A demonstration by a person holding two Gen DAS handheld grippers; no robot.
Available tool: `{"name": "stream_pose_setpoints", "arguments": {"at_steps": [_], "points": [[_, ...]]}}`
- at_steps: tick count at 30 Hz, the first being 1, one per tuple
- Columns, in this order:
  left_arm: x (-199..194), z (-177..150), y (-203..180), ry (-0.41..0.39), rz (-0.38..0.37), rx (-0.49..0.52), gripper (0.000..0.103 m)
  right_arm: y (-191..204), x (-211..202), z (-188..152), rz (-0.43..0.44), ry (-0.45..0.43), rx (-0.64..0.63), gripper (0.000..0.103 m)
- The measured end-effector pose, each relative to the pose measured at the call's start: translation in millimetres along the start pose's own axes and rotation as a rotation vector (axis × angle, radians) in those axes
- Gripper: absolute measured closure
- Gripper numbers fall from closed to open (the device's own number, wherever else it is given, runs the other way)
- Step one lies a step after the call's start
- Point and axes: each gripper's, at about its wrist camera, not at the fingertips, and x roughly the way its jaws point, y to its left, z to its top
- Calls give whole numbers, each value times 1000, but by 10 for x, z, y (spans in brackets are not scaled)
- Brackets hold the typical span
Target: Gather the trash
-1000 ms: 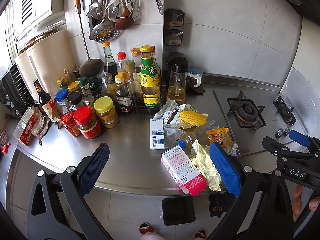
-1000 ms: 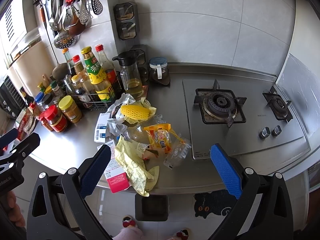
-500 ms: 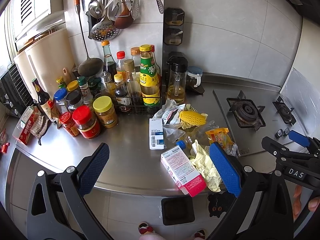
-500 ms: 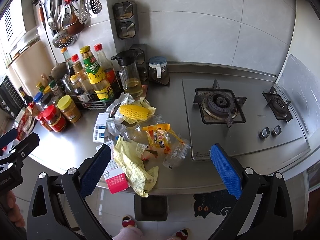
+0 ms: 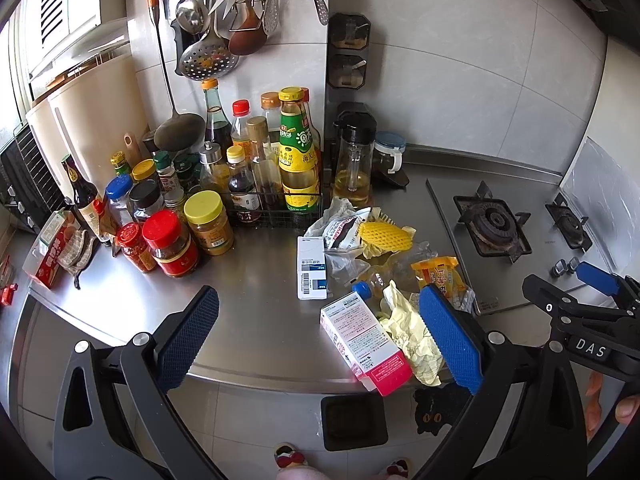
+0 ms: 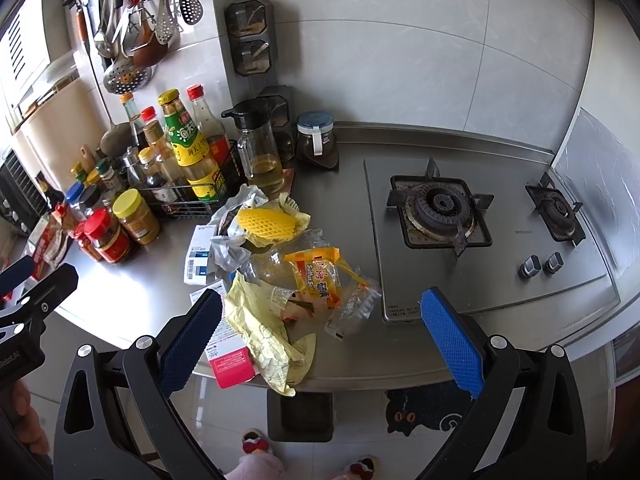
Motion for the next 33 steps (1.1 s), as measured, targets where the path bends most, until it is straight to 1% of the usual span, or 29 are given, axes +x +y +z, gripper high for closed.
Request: {"name": "stream_pose_setpoints", "arguments": {"at_steps": [4,10,15,18,22,23,24,25,26,27,28,31,33], "points": [[50,-7,-4,10,-7,-1,8,4,36,-40,51,-7,-6,3],[243,-102,-36,26,-5,-19,8,64,151,-142,39,-9,-61,3],[473,-208,21,87,-53,-84,8,-7,374,-264,65,46,-74,3],[650,-275,43,141,-51,-115,8,-26,508,-365,109,74,-101,3],[852,-362,31,191,-37,-136,8,21,701,-512,148,101,-182,4],[901,-382,27,203,-34,-136,8,34,766,-553,165,119,-201,8],[952,-405,17,216,-34,-137,9,39,831,-594,195,140,-210,16],[1007,-429,13,228,-38,-142,10,40,899,-631,232,162,-209,20],[1067,-445,10,243,-44,-148,12,46,962,-665,261,182,-206,26],[1125,-469,5,261,-49,-153,16,65,1010,-695,278,196,-211,30],[1190,-491,14,276,-53,-161,20,90,1056,-726,287,205,-222,31],[1354,-551,27,317,-55,-185,25,177,1179,-784,332,230,-255,42],[1432,-585,20,338,-55,-196,27,232,1279,-810,338,254,-274,59]]}}
